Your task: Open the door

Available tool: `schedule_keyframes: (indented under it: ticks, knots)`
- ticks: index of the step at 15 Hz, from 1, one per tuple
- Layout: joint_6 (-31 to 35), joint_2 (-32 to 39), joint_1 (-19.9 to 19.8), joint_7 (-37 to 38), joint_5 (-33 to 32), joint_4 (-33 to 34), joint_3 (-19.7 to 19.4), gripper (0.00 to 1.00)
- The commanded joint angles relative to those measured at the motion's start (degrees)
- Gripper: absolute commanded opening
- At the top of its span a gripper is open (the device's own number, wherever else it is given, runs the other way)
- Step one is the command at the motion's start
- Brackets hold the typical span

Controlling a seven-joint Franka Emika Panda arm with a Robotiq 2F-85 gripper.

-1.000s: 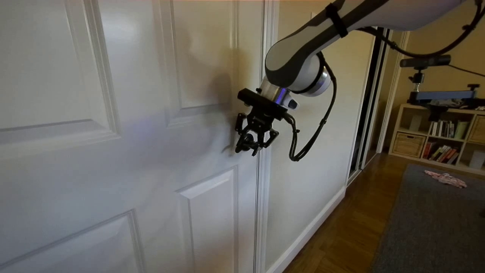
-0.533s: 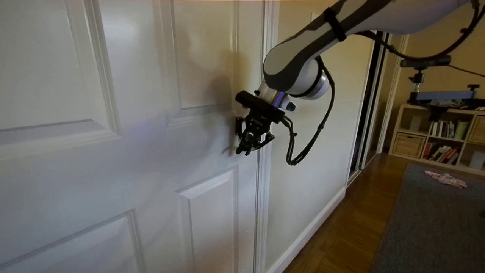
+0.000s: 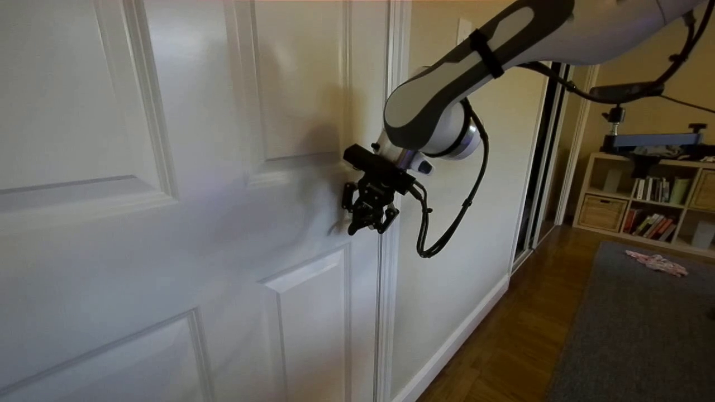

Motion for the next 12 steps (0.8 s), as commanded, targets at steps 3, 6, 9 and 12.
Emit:
schedule_keyframes:
  ticks: [3, 6, 9, 12]
  knots:
    - [-0.7, 1.7, 0.1, -0.8, -0.7, -2.2, -0.2, 0.09]
    - [-1.0, 2.4, -0.3, -1.3, -0.8, -3.3, -0.2, 0.09]
    - [-0.5, 3.3, -0.7, -1.5, -0.6, -3.9, -0.3, 0.09]
    - [0.8, 3.5, -1.0, -1.5, -0.2, -5.4, -0.1, 0.09]
